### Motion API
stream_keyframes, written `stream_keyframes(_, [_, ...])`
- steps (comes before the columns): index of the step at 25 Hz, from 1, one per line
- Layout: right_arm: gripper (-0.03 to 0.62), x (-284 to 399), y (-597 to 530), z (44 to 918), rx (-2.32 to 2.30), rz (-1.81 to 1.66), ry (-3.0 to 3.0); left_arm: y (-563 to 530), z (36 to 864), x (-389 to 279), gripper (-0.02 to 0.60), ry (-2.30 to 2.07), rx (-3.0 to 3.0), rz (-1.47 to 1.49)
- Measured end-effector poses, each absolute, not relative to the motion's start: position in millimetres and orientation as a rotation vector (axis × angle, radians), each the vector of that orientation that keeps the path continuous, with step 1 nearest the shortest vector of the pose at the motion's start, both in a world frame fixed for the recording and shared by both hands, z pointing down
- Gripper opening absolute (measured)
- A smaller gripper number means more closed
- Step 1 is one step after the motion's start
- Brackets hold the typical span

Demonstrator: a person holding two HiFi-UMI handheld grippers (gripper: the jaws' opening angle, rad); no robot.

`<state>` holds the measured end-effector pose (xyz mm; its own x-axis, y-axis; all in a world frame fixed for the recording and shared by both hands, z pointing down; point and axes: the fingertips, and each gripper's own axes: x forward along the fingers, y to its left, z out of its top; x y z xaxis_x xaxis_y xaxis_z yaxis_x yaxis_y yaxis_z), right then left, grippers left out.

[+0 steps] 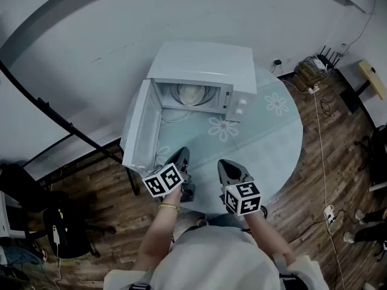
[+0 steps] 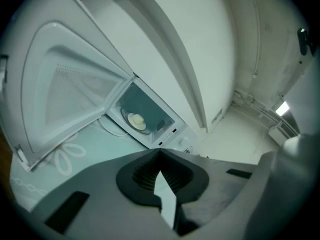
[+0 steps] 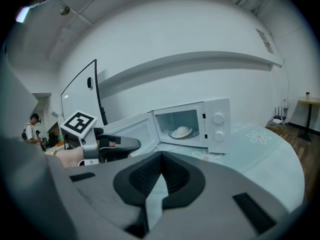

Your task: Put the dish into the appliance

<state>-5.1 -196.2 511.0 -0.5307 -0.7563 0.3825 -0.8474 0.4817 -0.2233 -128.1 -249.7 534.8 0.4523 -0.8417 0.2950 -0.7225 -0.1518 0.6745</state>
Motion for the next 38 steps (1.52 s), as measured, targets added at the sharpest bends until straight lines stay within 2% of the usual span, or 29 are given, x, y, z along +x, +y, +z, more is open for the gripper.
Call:
stream_keyframes(16, [0.005, -7.7, -139.5, 506.9, 1.382, 0.624, -2.511, -155.3, 522.5, -113.6, 0.009, -1.243, 2.027, 0.023])
stream_keyframes(38, [0.005, -10.8, -132.1, 504.2, 1.365, 0.627, -2.505, -146.0, 531.7, -116.5, 0.009, -1.213, 2.009, 0.047])
